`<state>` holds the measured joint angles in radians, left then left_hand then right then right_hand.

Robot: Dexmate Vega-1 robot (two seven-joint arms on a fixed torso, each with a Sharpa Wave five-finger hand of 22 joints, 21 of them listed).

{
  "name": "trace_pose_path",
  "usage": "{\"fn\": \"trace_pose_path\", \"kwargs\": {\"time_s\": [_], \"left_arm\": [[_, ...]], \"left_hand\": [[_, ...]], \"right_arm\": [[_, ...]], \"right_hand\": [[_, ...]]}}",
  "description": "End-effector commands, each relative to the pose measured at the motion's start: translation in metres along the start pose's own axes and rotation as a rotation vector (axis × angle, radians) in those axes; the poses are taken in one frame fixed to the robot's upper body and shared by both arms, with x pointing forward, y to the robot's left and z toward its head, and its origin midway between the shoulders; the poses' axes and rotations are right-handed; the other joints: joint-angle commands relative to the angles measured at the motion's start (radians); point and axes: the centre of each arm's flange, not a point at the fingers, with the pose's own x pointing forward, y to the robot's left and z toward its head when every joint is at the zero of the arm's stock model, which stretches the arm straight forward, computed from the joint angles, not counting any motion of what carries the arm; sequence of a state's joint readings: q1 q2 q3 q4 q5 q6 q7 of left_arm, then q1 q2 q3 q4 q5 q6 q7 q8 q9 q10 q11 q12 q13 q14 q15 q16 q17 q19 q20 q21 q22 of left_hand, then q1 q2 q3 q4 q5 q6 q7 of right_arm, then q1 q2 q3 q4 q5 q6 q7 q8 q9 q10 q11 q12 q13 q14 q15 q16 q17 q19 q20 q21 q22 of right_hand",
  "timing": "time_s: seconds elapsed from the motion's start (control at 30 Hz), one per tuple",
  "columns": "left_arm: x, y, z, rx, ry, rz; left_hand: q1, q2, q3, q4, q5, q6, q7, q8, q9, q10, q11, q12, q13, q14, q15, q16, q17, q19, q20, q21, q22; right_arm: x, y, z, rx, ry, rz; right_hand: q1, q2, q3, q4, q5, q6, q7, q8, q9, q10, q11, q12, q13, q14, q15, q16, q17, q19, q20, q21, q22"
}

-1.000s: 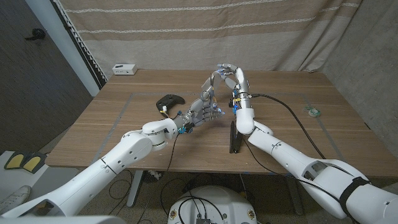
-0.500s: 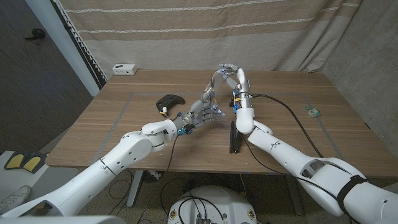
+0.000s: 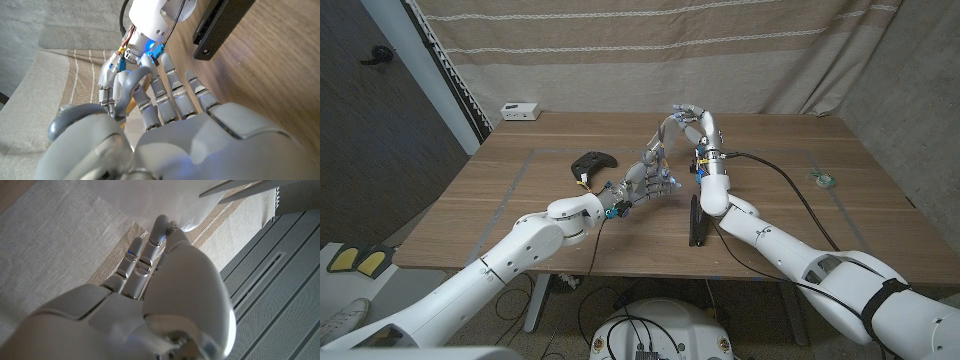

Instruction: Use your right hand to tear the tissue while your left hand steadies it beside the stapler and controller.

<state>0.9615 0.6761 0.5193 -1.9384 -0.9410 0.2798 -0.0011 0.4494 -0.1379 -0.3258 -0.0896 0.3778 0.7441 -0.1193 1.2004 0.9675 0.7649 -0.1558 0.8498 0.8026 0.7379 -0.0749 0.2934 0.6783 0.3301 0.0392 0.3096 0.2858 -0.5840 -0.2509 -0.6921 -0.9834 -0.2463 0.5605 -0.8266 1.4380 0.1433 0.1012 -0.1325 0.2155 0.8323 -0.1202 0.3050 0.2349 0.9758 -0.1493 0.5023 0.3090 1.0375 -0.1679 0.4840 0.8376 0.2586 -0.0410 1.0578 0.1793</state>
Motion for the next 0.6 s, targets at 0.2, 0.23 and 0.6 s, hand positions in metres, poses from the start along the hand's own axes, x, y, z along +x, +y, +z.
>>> {"fn": "trace_pose_path", "kwargs": {"time_s": [0.2, 0.23, 0.6], "left_arm": [[-0.002, 0.001, 0.000, -0.006, -0.013, 0.014], [-0.001, 0.000, 0.000, -0.006, -0.013, 0.013], [0.003, -0.003, 0.000, 0.000, 0.005, -0.004]], "left_hand": [[0.000, -0.008, -0.012, 0.018, 0.002, -0.094, 0.107, 0.377, 0.275, 0.024, -0.025, 0.050, -0.003, -0.004, -0.107, 0.003, 0.003, 0.002, -0.002, -0.002, 0.002], [0.000, -0.008, -0.012, 0.018, 0.002, -0.095, 0.107, 0.377, 0.275, 0.023, -0.025, 0.051, -0.001, -0.004, -0.108, 0.003, 0.003, 0.002, -0.002, -0.002, 0.002], [-0.001, -0.007, -0.011, 0.019, 0.002, -0.096, 0.107, 0.377, 0.275, 0.023, -0.025, 0.055, 0.002, -0.005, -0.108, 0.003, 0.003, 0.002, -0.001, -0.003, 0.003]], "right_arm": [[-0.006, -0.011, -0.005, 0.027, -0.051, 0.018], [-0.006, -0.011, -0.004, 0.025, -0.054, 0.017], [-0.006, -0.014, -0.016, -0.014, -0.052, 0.027]], "right_hand": [[-0.004, 0.005, 0.003, 0.004, 0.010, 0.004, -0.018, -0.003, 0.004, 0.000, -0.012, -0.006, 0.004, -0.007, -0.072, -0.003, -0.001, -0.014, -0.145, 0.004, 0.005], [-0.004, 0.005, 0.003, 0.004, 0.011, 0.004, -0.019, -0.003, 0.005, -0.001, -0.012, -0.006, 0.004, -0.007, -0.072, -0.003, -0.001, -0.015, -0.146, 0.004, 0.005], [-0.007, 0.006, 0.003, 0.005, 0.016, 0.000, -0.028, -0.006, 0.005, -0.005, -0.013, -0.012, 0.006, -0.016, -0.072, -0.010, -0.005, -0.028, -0.149, 0.005, 0.005]]}}
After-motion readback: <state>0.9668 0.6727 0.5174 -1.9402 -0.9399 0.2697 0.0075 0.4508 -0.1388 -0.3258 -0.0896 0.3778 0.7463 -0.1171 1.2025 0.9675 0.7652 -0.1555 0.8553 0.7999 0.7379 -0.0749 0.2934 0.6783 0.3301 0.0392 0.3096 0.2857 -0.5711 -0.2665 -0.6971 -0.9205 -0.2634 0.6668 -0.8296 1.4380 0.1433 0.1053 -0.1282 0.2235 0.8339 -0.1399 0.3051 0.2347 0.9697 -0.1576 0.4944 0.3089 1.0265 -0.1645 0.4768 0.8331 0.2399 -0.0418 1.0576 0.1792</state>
